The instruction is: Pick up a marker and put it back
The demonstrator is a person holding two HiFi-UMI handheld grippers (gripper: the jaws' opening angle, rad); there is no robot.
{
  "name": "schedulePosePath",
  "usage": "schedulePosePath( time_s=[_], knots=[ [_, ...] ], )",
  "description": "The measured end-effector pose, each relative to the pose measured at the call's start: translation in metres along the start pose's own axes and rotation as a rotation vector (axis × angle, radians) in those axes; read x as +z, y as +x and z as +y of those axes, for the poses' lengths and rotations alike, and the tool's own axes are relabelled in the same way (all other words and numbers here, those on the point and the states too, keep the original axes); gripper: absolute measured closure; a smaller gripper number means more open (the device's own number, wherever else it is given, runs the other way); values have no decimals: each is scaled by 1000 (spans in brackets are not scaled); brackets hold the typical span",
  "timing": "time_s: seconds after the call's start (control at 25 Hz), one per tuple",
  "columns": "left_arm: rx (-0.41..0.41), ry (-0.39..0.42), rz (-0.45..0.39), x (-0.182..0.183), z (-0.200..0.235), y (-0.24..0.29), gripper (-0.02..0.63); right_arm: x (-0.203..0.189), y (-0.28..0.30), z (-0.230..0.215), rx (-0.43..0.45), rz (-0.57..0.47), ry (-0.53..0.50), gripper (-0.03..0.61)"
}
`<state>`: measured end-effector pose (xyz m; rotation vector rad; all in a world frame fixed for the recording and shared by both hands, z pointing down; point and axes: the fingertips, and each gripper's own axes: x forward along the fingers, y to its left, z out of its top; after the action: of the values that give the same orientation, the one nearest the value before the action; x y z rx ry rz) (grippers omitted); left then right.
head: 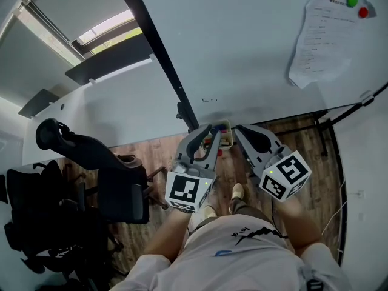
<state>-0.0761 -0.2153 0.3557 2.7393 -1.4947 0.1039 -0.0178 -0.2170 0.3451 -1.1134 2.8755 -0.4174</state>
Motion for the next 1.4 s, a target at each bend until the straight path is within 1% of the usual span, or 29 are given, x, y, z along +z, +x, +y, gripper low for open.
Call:
schedulePosePath(
  time_s=[0.24, 0.6, 0.84, 1.0, 1.16, 1.4],
  knots=[
    [10, 33, 12, -13, 2, 15, 538, -9, 5, -13, -3, 15, 4, 565],
    [40, 76, 85, -60, 9, 40, 538, -26, 15, -35, 4, 50, 28, 565],
    [51, 89, 139, -96, 8, 59, 538, -43, 17, -53, 4, 83, 50, 564],
    [46, 131, 184, -121, 0, 73, 538, -51, 16, -66, -4, 100, 63, 565],
    [47, 152, 231, -146, -7, 82, 538, -55, 12, -77, -13, 109, 66, 563],
    [10, 245, 270, -161, -30, 96, 538, -58, 6, -93, -29, 115, 78, 565]
  ],
)
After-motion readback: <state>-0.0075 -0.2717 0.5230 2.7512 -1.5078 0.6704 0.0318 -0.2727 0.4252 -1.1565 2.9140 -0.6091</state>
